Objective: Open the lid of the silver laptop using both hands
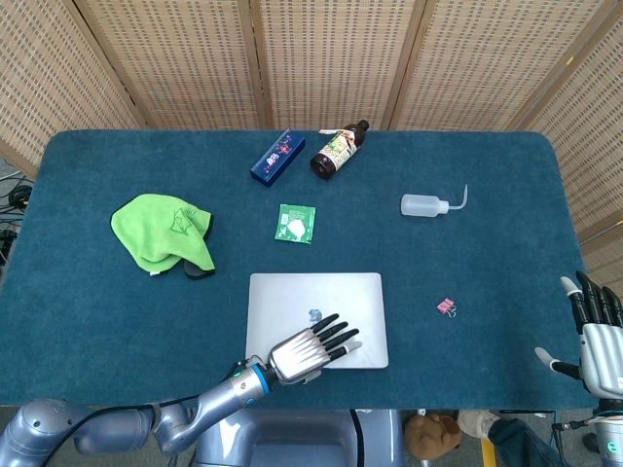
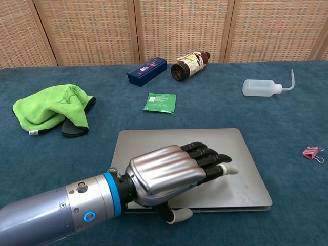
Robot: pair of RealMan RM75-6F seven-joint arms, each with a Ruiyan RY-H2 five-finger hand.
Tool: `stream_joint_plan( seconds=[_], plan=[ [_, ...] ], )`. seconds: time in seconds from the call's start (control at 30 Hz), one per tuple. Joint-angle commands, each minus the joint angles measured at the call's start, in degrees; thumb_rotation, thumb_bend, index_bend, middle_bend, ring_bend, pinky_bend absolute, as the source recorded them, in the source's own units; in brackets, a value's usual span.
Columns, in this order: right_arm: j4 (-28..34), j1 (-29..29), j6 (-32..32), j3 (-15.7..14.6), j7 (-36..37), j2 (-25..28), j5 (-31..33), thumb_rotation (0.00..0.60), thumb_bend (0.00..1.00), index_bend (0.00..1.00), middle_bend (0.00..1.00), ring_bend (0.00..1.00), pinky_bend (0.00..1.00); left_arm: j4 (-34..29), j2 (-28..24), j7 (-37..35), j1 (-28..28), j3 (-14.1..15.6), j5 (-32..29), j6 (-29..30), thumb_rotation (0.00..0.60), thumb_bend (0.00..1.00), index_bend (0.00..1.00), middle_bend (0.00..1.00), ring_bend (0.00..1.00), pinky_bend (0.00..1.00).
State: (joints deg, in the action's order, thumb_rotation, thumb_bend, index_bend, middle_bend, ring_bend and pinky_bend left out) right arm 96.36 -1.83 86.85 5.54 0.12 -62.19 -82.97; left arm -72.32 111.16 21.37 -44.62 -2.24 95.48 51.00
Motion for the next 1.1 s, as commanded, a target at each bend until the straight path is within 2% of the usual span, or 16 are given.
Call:
stream_joint_plan(
  seconds=[0.03, 0.23, 0.43, 0.6, 0.73, 0.9, 0.97, 1.1],
  plan=[
    [0.01, 0.02, 0.03, -0.08, 0.02, -0.03, -0.14, 0.6, 0.0, 0.0, 0.0, 0.0, 0.0, 0.4, 0.0, 3.76, 0.25, -1.39, -0.81, 1.27, 0.6, 0.42, 0.0, 0.0, 0.0, 0.0],
    [-0.31, -0.19, -0.31, -0.59, -0.35, -0.28, -1.06, 0.6, 0.01, 0.0, 0.0, 0.0, 0.0, -2.65, -0.9, 8.74, 0.43, -5.27, -3.6, 3.71, 0.6, 0.44, 0.0, 0.0, 0.0, 0.0],
    [-2.69, -2.44, -4.39, -3.08, -0.81, -0.65, -5.33, 0.6, 0.08, 0.0, 0.0, 0.0, 0.0, -6.02, -2.82, 11.01, 0.37, -8.03, -6.9, 4.26, 0.6, 0.45, 0.0, 0.0, 0.0, 0.0],
    [-5.86, -5.04, -7.4, -4.87, 0.85, -2.41, -9.9, 0.6, 0.22, 0.02, 0.01, 0.0, 0.0, -7.13, -3.82, 12.13, -0.22, -9.65, -9.82, 3.6, 0.6, 0.46, 0.0, 0.0, 0.0, 0.0],
    [-7.77, -7.62, -11.21, -6.58, 4.47, -4.76, -12.76, 0.6, 0.32, 0.07, 0.05, 0.0, 0.02, -7.0, -3.88, 12.01, -0.76, -10.48, -11.59, 3.1, 0.6, 0.46, 0.0, 0.0, 0.0, 0.0],
    [-12.21, -10.86, -15.37, -7.82, 7.56, -8.49, -15.08, 0.6, 0.5, 0.13, 0.11, 0.0, 0.08, -7.26, -3.98, 11.11, -1.15, -10.66, -12.73, 3.23, 0.6, 0.46, 0.0, 0.0, 0.0, 0.0],
    [-12.87, -12.03, -17.01, -8.21, 9.28, -9.56, -15.49, 0.6, 0.59, 0.16, 0.14, 0.03, 0.13, -7.18, -4.1, 11.25, -1.32, -10.53, -12.83, 3.3, 0.6, 0.46, 0.0, 0.0, 0.0, 0.0],
    [-13.3, -14.36, -20.88, -8.38, 13.57, -11.48, -14.55, 0.6, 0.69, 0.22, 0.19, 0.09, 0.2, -7.27, -4.32, 11.15, -1.52, -10.66, -13.64, 3.38, 0.6, 0.46, 0.0, 0.0, 0.0, 0.0]
  ],
)
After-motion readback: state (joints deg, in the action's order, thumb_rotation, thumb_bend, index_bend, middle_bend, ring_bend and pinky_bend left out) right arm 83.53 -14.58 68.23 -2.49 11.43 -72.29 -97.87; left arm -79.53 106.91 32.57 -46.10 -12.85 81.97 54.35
